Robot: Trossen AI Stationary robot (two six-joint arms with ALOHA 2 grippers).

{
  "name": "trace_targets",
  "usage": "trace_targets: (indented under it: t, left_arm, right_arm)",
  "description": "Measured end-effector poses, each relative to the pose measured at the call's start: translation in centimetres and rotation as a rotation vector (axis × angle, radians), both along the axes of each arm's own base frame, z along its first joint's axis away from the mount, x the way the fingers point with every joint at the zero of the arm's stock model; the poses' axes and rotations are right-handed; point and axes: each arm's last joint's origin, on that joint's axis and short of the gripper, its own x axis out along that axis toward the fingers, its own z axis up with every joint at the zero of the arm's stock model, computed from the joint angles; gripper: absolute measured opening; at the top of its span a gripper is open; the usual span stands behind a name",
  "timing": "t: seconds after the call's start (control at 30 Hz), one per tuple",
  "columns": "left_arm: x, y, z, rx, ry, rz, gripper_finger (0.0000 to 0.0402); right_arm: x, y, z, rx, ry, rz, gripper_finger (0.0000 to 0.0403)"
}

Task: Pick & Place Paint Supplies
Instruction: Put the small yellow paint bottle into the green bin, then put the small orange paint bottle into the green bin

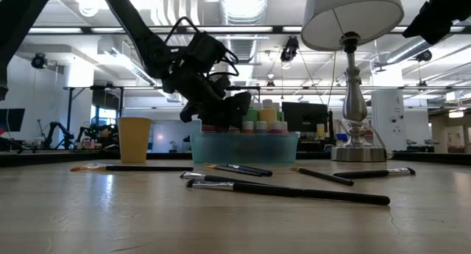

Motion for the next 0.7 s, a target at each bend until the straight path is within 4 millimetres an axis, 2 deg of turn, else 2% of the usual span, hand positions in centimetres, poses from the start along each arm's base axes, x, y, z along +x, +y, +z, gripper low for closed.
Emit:
trace_targets:
  t: [0.33,0.7]
  left_arm:
    - [-0.01,0.01,0.01,0.008,0.011,-0.006,0.0149]
    - [-0.03,-0.11,0.86,0.010,0.011,-0.047,0.0243]
  right_arm:
    - [0.01,0.00,0.00,0.000,0.000,0.000,0.0008]
    - [0.00,0.00,0.00,0.000,0.000,0.000,0.0008]
